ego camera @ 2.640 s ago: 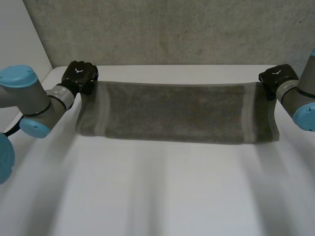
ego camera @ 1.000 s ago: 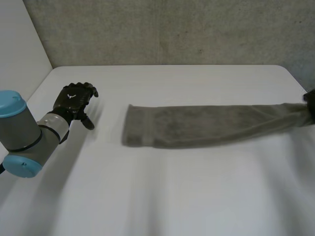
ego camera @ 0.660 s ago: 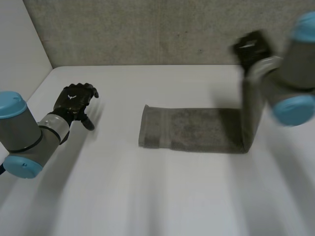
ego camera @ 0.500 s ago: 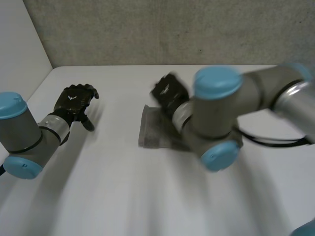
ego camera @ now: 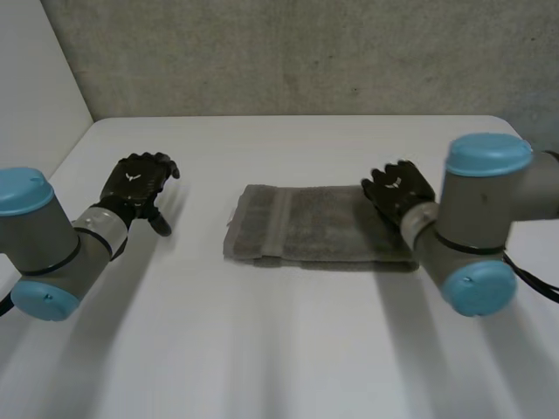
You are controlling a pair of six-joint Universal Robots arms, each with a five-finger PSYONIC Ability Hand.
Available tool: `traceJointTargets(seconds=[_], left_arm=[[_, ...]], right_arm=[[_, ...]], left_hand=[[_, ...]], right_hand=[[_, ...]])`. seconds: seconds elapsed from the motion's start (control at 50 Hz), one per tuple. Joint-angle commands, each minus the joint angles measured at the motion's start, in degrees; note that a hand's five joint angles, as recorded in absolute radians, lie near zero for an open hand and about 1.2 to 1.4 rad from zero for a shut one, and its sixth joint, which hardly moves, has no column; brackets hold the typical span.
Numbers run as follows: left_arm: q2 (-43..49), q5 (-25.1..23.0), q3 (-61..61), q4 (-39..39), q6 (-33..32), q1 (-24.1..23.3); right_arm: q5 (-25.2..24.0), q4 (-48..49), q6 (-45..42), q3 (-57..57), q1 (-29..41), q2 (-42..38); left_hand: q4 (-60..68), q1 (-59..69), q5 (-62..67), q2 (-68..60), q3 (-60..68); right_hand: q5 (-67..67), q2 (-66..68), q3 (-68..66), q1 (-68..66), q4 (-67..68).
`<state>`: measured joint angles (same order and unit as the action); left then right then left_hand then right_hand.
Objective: Fold the towel.
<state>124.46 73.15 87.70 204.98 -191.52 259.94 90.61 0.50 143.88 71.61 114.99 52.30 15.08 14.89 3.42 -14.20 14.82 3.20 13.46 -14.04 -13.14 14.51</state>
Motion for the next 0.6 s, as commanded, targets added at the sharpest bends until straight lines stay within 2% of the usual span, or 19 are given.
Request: traceJointTargets(seconds=[0.02,0.12,0.14,0.16,0.18,0.22,0.4,0.44,0.5,0.6], left_arm=[[0.0,0.1,0.3,0.0,0.0,-0.3],[0.0,0.0,0.7,0.1,0.0,-0.3],[0.0,0.1,0.7,0.1,0.0,-0.3],[-0.1,0.1,0.8,0.1,0.0,-0.3],[-0.1,0.1,0.8,0.1,0.0,-0.3],[-0.1,0.1,1.0,0.1,0.0,-0.3],[-0.3,0.1,0.8,0.2,0.3,-0.6],[-0.5,0.2,0.7,0.2,0.3,-0.9],[-1.2,0.2,0.2,0.2,0.3,-1.4],[-4.5,0.2,-1.8,0.2,0.5,-2.0]], right_arm=[[-4.4,0.7,3.2,6.5,-4.7,0.5],[-5.1,2.7,3.4,8.1,-6.2,-1.1],[-5.1,3.5,3.4,8.3,-6.5,-1.6],[-5.2,3.9,3.4,8.3,-6.9,-1.6],[-5.2,3.9,3.4,8.3,-6.9,-1.6],[-5.2,4.2,3.4,7.8,-7.5,-1.1],[-5.2,4.2,3.5,0.8,-5.3,2.9],[-5.3,3.7,3.7,-5.0,0.2,2.5],[-5.4,3.4,3.3,-8.2,3.4,1.6],[-6.0,-1.1,2.5,-20.0,12.6,-6.0]], left_hand=[[-4.0,-3.8,-2.4,3.1,-3.8],[-4.0,-3.8,-2.4,3.1,-3.8],[-4.0,-3.8,-2.4,3.1,-3.8],[-4.0,-3.8,-2.4,3.1,-3.8],[-4.0,-3.8,-2.4,3.1,-3.8],[-4.0,-3.8,-2.4,3.1,-3.8],[-4.0,-3.8,-2.4,3.1,-3.8],[-4.0,-3.8,-2.4,3.1,-3.8],[-4.0,-3.8,-2.4,3.1,-3.8],[-4.0,-3.8,-2.4,3.1,-3.8]], right_hand=[[1.9,1.7,-1.1,-2.0,0.6],[15.1,14.8,-14.2,-15.1,13.7],[23.0,22.8,-22.2,-23.1,21.7],[37.3,37.0,-36.4,-37.3,36.0],[37.4,37.2,-36.6,-37.5,36.1],[66.7,66.4,-65.8,-66.7,65.4],[66.8,66.5,-66.0,-66.9,65.5],[66.8,66.5,-66.0,-66.9,65.5],[66.8,66.5,-66.0,-66.9,65.5],[66.8,66.5,-66.0,-66.9,65.5]])
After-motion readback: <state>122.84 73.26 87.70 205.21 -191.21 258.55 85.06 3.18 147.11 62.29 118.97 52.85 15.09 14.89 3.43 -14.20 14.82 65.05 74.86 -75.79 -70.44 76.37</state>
